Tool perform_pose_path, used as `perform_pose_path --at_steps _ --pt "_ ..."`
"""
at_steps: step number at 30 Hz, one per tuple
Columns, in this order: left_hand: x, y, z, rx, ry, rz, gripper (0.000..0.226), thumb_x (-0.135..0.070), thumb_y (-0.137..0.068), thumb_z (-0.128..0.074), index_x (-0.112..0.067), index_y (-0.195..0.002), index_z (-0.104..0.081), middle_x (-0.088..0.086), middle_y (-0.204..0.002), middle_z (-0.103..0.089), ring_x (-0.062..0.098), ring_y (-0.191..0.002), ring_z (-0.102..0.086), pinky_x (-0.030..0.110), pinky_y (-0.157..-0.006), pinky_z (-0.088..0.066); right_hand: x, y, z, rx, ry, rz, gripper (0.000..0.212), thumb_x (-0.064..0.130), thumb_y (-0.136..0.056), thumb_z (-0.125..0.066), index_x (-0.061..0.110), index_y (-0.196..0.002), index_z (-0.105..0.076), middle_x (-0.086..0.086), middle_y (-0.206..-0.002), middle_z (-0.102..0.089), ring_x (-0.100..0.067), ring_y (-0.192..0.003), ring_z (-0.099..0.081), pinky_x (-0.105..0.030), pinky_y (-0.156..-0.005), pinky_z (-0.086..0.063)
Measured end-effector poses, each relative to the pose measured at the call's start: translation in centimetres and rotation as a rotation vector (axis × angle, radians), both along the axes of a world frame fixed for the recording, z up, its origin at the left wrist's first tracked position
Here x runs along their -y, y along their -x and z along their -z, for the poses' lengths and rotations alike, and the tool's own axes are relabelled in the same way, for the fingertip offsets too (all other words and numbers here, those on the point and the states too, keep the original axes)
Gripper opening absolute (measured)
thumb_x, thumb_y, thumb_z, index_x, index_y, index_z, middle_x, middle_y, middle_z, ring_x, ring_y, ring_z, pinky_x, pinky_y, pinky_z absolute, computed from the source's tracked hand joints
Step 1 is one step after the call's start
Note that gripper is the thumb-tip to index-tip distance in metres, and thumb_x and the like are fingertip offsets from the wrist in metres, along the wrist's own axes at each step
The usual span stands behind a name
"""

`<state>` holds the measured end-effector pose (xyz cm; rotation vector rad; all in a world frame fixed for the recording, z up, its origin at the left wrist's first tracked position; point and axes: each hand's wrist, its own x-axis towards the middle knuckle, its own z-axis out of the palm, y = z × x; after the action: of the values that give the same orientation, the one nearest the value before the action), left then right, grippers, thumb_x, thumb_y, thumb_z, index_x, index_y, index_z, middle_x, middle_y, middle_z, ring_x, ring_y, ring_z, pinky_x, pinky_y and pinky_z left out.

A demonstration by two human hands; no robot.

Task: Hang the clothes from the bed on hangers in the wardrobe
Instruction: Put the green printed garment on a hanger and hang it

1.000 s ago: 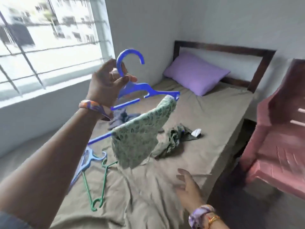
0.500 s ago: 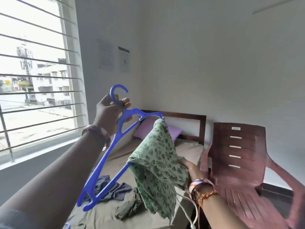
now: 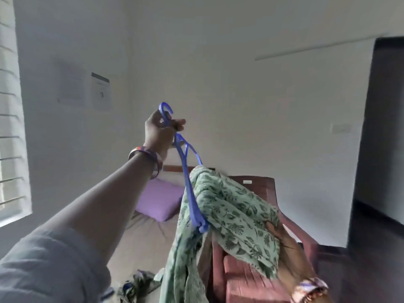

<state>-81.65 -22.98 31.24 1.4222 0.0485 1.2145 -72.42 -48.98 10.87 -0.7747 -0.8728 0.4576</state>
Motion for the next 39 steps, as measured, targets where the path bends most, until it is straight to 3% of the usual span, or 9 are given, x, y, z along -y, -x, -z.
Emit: perform_pose_path --at_steps 4,9,12,17,21,25,29,32,39 --pt "3.6 -0.2 -2.2 -0.231 -0.341 0.233 0.031 0.008 -0.092 -0.037 -0.021 -0.080 -0.036 -0.004 -0.069 -0.070 0.010 -0.065 -0.059 0.043 -0.069 -0.050 0.6 1.7 -0.2 0.056 0.554 -0.019 0.061 0.047 -0.057 -0.086 0.015 -0.107 -0.072 -0.014 -0.112 -0.067 -0.028 -0.103 -0.065 -0.039 -0.083 -0.054" --pt "4.9 -1.4 -2.5 -0.297 -0.395 0.447 0.038 0.018 -0.089 -0.039 -0.019 -0.081 -0.037 -0.005 -0.066 -0.070 0.008 -0.064 -0.061 0.042 -0.060 -0.057 0.7 1.1 -3.4 0.353 1.229 0.354 0.019 0.015 -0.087 -0.062 0.031 -0.097 -0.058 0.003 -0.102 -0.063 -0.015 -0.088 -0.064 -0.028 -0.072 -0.057" --pt "5.2 -2.0 -2.4 -0.219 -0.184 0.607 0.042 0.021 -0.085 -0.029 -0.019 -0.079 -0.040 -0.005 -0.063 -0.064 0.013 -0.064 -0.054 0.033 -0.049 -0.052 -0.8 0.3 -6.7 0.253 0.975 0.653 0.021 0.026 -0.090 -0.059 0.030 -0.107 -0.047 0.002 -0.109 -0.059 -0.016 -0.100 -0.057 -0.034 -0.079 -0.054" --pt "5.9 -2.0 -2.3 -0.119 -0.023 0.482 0.036 0.015 -0.081 -0.033 -0.019 -0.071 -0.039 -0.001 -0.058 -0.055 0.014 -0.054 -0.048 0.026 -0.046 -0.036 -5.1 1.1 -8.9 0.259 0.821 0.554 0.089 0.077 -0.049 -0.070 0.018 -0.114 -0.059 -0.002 -0.110 -0.067 -0.021 -0.105 -0.062 -0.042 -0.096 -0.047" --pt "4.7 -1.4 -1.0 -0.121 -0.187 0.326 0.026 0.011 -0.080 -0.045 -0.014 -0.080 -0.042 0.003 -0.056 -0.063 0.015 -0.049 -0.052 0.024 -0.043 -0.036 -8.2 1.9 -8.9 0.548 0.918 0.773 0.041 0.052 -0.079 -0.064 0.012 -0.071 -0.055 0.003 -0.065 -0.056 -0.009 -0.059 -0.054 -0.023 -0.064 -0.047" --pt "2.4 -1.2 0.4 -0.165 -0.273 0.201 0.015 -0.001 -0.090 -0.047 -0.008 -0.102 -0.043 0.009 -0.083 -0.070 0.016 -0.054 -0.059 0.025 -0.039 -0.043 -9.5 2.6 -10.6 0.581 0.804 0.828 0.049 0.024 -0.089 -0.060 0.014 -0.048 -0.037 0.002 -0.046 -0.035 -0.010 -0.042 -0.031 -0.024 -0.054 -0.032" --pt "0.5 -1.3 1.0 -0.193 -0.350 0.054 0.008 -0.006 -0.094 -0.044 -0.011 -0.099 -0.043 0.009 -0.090 -0.069 0.022 -0.054 -0.059 0.025 -0.033 -0.044 -11.3 2.3 -10.9 0.086 0.501 0.641 0.029 0.018 -0.087 -0.063 -0.011 -0.089 -0.066 -0.026 -0.091 -0.068 -0.031 -0.079 -0.064 -0.042 -0.078 -0.050" --pt "-0.3 -1.1 1.2 -0.297 -0.563 -0.030 0.018 0.000 -0.090 -0.037 -0.015 -0.098 -0.043 0.008 -0.083 -0.069 0.010 -0.037 -0.052 0.021 -0.028 -0.037 -11.7 2.2 -10.7 -0.183 0.400 0.367 0.024 0.018 -0.095 -0.052 0.003 -0.084 -0.066 -0.014 -0.075 -0.070 -0.025 -0.066 -0.068 -0.037 -0.071 -0.053" --pt "-3.3 -1.6 0.7 -0.184 -0.385 -0.244 0.022 0.004 -0.088 -0.033 -0.015 -0.095 -0.042 0.014 -0.085 -0.069 0.002 -0.029 -0.049 0.017 -0.024 -0.032 -9.0 0.6 -10.8 -0.172 0.138 0.182 0.035 0.024 -0.093 -0.048 -0.001 -0.114 -0.059 -0.017 -0.101 -0.069 -0.025 -0.085 -0.069 -0.035 -0.069 -0.059"
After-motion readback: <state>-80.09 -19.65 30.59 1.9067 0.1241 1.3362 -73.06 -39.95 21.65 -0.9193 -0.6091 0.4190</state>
